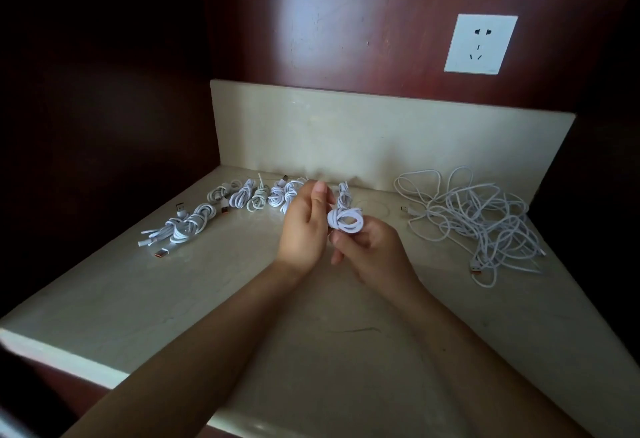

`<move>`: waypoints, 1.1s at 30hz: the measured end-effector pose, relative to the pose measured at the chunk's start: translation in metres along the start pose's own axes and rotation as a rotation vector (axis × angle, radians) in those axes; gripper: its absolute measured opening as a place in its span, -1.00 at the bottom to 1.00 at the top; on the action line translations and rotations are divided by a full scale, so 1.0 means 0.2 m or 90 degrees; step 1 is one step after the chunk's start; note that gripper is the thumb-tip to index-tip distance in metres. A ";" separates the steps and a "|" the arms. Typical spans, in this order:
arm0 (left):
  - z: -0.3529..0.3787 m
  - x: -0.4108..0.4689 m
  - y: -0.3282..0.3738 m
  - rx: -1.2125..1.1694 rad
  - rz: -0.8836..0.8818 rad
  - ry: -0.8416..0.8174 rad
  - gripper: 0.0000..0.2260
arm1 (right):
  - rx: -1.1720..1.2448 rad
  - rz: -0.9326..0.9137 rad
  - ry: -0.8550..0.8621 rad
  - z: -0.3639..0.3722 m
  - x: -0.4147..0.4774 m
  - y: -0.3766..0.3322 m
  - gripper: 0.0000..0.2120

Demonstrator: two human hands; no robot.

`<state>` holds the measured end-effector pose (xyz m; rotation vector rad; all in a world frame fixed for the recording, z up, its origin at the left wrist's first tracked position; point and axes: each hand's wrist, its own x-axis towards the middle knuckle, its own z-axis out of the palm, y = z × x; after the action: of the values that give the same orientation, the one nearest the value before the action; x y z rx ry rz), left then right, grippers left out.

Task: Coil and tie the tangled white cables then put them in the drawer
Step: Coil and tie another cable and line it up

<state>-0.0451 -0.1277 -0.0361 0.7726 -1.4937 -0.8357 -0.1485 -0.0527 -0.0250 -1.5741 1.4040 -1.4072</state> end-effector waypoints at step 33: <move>0.07 -0.06 0.08 -0.082 -0.272 -0.156 -0.46 | -0.126 0.013 0.153 -0.06 0.11 0.15 -0.75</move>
<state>-0.0584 -0.1077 -0.0284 0.9329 -1.4903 -1.3760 -0.1715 -0.0782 -0.0430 -1.5447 1.7422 -1.5244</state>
